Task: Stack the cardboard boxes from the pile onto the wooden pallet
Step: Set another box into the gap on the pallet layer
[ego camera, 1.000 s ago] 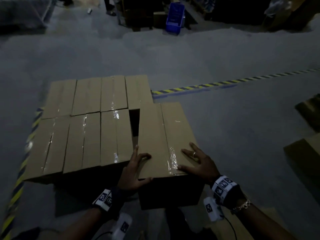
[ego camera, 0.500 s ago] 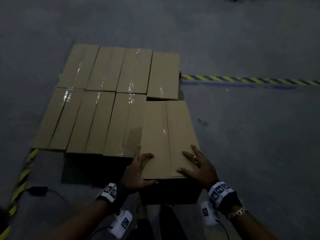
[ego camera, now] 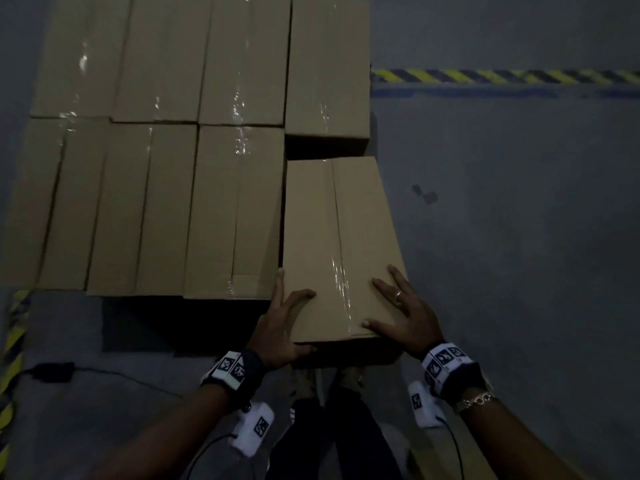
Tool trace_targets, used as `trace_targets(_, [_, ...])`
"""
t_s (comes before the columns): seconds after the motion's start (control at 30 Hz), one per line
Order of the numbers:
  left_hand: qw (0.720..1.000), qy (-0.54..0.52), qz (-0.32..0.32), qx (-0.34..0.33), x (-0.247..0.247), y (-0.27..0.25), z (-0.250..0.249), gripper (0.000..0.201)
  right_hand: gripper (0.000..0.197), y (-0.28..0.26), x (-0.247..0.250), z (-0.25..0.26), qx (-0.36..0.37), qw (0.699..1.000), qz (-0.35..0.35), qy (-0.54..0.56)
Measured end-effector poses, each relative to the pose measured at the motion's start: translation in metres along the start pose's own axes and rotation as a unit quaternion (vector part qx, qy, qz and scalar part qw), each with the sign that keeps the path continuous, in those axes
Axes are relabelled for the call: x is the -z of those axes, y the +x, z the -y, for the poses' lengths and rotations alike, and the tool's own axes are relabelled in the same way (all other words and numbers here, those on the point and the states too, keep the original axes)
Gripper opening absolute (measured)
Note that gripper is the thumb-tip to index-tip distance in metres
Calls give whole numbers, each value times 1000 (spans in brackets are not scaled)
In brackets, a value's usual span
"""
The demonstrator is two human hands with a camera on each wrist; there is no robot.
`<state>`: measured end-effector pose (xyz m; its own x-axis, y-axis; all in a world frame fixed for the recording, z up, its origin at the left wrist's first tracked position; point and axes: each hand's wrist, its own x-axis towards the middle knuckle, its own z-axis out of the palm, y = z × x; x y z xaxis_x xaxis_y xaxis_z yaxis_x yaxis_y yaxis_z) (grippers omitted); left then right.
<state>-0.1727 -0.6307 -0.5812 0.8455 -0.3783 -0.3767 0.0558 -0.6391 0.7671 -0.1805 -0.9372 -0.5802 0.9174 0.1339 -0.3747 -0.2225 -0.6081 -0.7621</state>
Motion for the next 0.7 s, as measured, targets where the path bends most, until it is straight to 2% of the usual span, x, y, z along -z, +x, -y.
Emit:
trace_targets(0.37, [997, 73, 3, -1, -60, 27, 87, 105, 101, 25, -86, -83, 18, 1000, 7, -19])
trace_targets(0.6, [994, 103, 26, 42, -74, 34, 113, 114, 129, 36, -97, -92, 7, 982, 122, -140])
trace_targets(0.7, [992, 115, 28, 49, -77, 35, 118, 114, 131, 38, -102, -96, 6, 976, 135, -172])
